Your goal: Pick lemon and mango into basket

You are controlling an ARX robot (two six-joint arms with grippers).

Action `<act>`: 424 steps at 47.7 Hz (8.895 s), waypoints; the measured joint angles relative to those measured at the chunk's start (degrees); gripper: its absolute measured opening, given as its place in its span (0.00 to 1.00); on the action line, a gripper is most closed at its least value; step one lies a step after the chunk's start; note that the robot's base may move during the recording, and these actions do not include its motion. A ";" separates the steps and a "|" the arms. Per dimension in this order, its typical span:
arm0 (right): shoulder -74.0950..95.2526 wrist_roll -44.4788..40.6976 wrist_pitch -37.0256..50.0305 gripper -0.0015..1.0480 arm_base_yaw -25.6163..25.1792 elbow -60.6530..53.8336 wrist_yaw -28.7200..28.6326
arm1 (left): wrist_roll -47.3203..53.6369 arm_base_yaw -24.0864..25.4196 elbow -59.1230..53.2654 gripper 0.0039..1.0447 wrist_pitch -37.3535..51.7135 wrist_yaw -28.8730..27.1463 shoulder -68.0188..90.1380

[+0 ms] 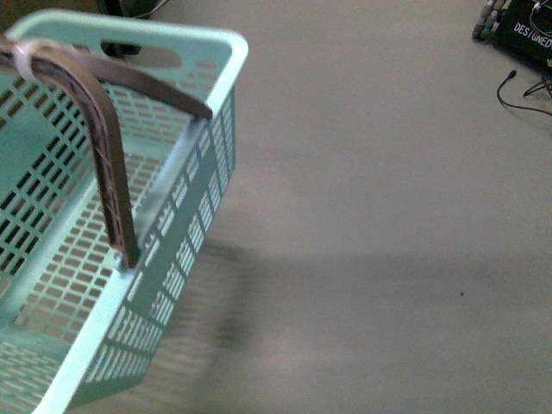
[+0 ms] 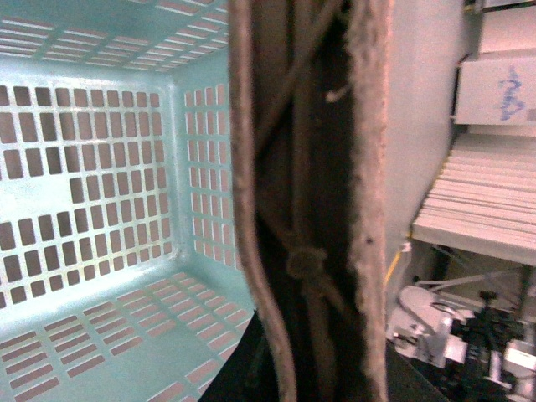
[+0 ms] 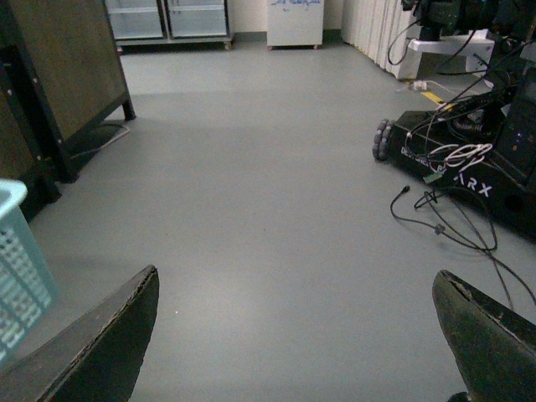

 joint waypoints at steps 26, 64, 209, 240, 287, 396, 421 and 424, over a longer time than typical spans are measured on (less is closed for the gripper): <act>0.00 0.00 0.00 0.92 0.00 0.00 0.00 | -1.79 1.03 3.15 0.05 -14.40 1.11 -23.06; 0.00 0.02 0.00 0.92 0.00 0.00 0.00 | -1.64 1.07 3.15 0.05 -14.49 1.05 -22.97; 0.02 0.00 0.00 0.92 0.00 0.00 0.02 | -2.21 0.96 3.30 0.04 -14.69 1.22 -22.97; 0.00 0.00 0.00 0.92 0.02 0.00 0.04 | -2.01 1.03 3.32 0.04 -14.69 1.18 -22.97; 0.00 -0.02 0.07 0.92 0.00 0.00 0.15 | -1.95 1.03 3.32 0.04 -14.69 1.25 -22.97; 0.00 0.00 0.00 0.92 -0.04 -0.02 0.00 | 24.79 -22.97 41.97 0.04 -30.03 10.12 13.77; 0.00 0.00 0.00 0.92 -0.04 -0.02 0.00 | 25.33 -30.80 44.13 0.04 -29.46 11.76 15.30; 0.00 0.00 0.00 0.92 -0.04 -0.02 0.00 | 25.40 -30.62 44.13 0.04 -29.46 11.61 15.30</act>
